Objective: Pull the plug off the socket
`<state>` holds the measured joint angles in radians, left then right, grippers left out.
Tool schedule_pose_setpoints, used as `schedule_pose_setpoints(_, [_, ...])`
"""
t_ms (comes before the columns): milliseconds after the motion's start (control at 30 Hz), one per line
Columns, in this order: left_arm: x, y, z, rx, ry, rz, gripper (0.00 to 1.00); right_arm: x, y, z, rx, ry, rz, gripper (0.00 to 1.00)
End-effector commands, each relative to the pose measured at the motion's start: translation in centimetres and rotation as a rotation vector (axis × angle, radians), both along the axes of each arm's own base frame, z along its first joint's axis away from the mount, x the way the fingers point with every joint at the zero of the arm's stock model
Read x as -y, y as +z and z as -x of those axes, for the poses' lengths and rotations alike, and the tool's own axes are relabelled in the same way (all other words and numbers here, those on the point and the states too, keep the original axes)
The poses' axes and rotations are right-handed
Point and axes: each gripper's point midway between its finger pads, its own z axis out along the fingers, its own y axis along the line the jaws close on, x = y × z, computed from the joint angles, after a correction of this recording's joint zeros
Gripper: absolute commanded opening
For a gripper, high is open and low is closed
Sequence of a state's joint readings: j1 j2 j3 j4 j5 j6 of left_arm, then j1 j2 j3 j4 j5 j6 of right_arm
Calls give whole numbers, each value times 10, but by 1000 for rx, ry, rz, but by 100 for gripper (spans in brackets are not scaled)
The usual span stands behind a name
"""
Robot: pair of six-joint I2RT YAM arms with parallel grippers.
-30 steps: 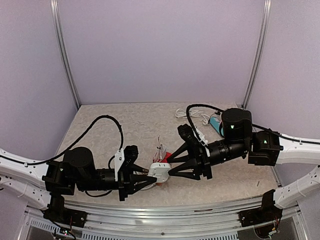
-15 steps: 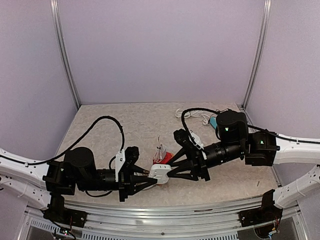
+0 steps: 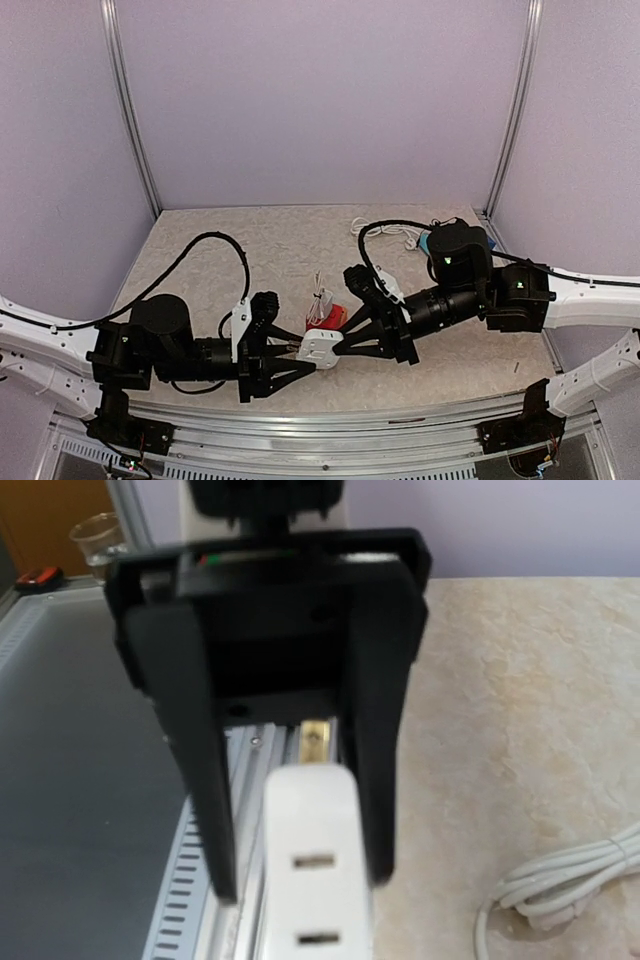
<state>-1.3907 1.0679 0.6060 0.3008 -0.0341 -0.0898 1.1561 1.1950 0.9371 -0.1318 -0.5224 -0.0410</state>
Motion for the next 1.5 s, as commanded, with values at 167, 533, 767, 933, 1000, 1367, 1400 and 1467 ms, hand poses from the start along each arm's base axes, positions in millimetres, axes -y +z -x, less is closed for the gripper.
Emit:
schedule_pose_setpoints(167, [-44,25,-17,30,117,95,50,1,7,3,5,6,-2,0])
schedule_pose_setpoints(533, [-34,19,-35,14,193,31,50,-5,9,7,-5,44,-6,0])
schedule_pose_setpoints(767, [-29,22,-20,23,100,69,49,-3,3,-1,4,-5,14,0])
schedule_pose_setpoints(933, [-33,25,-14,27,75,84,49,-3,-3,-3,2,-17,33,0])
schedule_pose_setpoints(1000, [-32,26,-12,26,66,83,48,-3,-2,-3,5,-17,27,0])
schedule_pose_setpoints(1367, [-18,12,-12,21,50,37,46,-4,9,0,3,0,-8,0])
schedule_pose_setpoints(1400, [-17,13,-11,21,42,38,46,-4,9,0,3,0,-11,0])
schedule_pose_setpoints(1467, [-14,12,-8,18,24,36,46,-5,8,-1,3,-4,-10,0])
